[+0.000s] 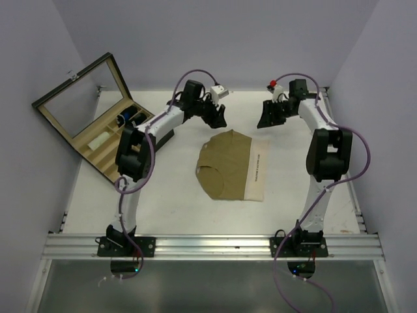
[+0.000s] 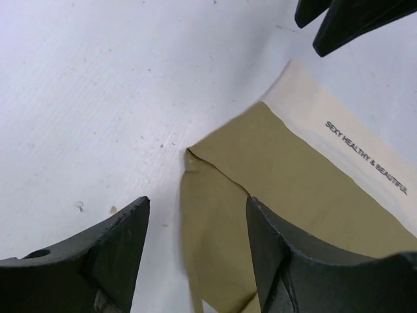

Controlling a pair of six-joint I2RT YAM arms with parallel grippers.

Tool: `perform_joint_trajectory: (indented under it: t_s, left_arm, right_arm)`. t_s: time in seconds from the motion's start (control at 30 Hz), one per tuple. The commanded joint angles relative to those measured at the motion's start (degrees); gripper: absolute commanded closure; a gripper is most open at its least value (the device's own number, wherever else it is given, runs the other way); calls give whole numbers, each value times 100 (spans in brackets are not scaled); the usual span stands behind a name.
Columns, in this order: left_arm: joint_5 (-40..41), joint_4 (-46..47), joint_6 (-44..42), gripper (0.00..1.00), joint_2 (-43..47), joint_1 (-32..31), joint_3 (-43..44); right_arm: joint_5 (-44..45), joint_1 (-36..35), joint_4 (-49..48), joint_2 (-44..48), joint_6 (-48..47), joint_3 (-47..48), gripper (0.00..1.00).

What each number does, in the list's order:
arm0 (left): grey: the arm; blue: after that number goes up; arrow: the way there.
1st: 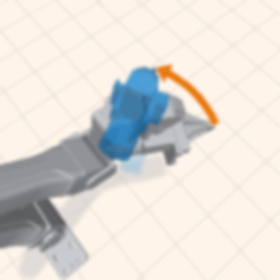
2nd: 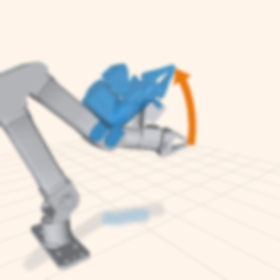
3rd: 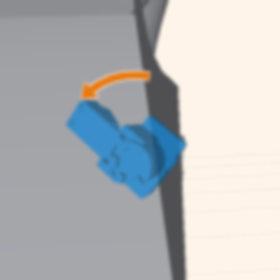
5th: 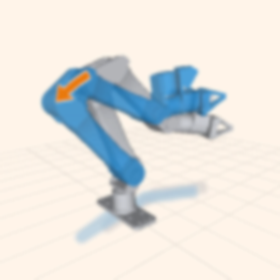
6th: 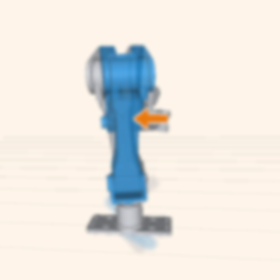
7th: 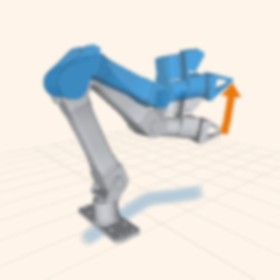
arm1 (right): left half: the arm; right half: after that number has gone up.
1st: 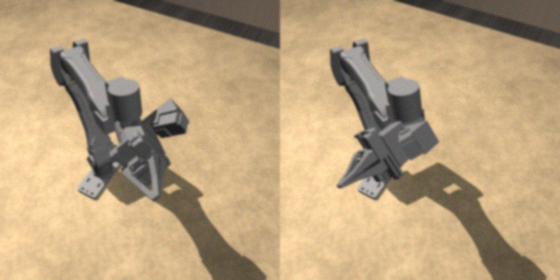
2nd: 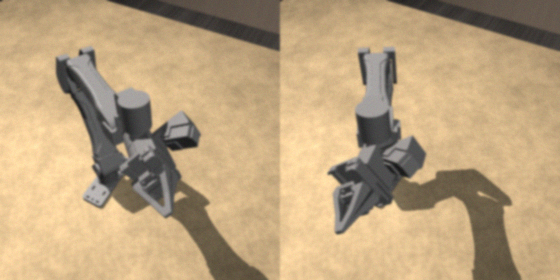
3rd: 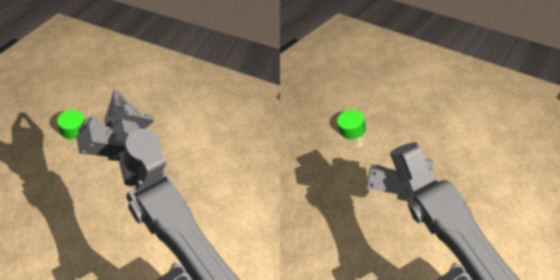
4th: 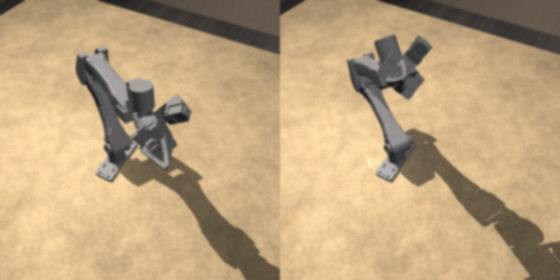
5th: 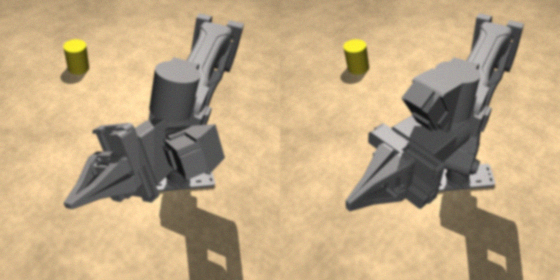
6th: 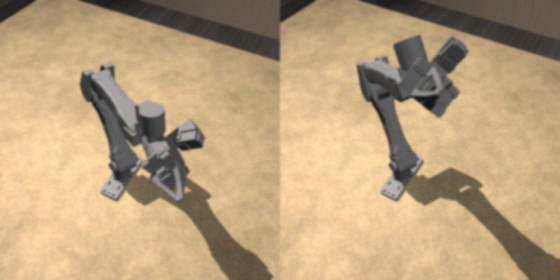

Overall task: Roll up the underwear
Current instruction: Fold the underwear

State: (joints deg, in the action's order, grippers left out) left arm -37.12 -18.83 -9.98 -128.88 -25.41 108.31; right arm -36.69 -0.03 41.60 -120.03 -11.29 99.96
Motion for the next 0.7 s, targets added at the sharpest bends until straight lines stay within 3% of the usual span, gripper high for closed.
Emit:
perform_joint_trajectory:
  t_s: [0.0, 0.27, 0.67]
  left_arm:
    - [12, 887, 583, 36, -541, 45, 278]
    - [-93, 1978, 1331, 40, -1148, 18, 295]
    - [-454, 2235, 1911, 44, -1649, 1, 585]
  right_arm:
    - [390, -58, -55, -319, -339, 199, 50]
    - [478, -14, -91, -890, -374, 287, 50]
    - [329, 196, 129, -1102, -462, 120, 53]
